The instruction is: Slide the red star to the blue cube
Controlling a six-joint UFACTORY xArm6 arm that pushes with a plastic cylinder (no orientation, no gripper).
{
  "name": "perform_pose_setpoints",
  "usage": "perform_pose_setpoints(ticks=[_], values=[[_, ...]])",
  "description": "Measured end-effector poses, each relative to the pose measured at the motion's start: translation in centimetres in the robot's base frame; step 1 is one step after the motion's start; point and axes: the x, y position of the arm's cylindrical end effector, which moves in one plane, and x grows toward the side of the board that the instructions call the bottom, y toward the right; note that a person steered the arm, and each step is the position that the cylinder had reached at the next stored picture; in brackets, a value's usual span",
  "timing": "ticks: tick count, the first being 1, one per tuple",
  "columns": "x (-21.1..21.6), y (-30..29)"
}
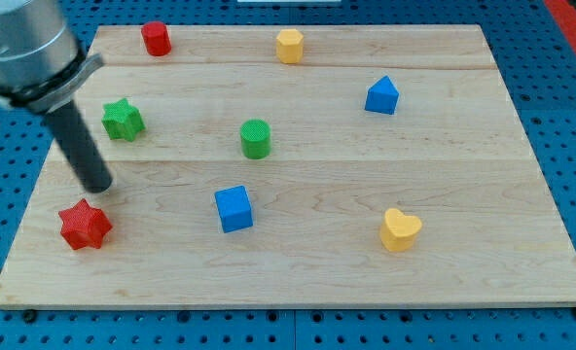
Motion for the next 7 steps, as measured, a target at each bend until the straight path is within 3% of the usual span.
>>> perform_pose_setpoints(ticks=[2,3,4,5,7], values=[[5.8,-3.7],[6.5,-0.3],[4.1,1.7],[3.5,0.4],[6.2,-3.5]])
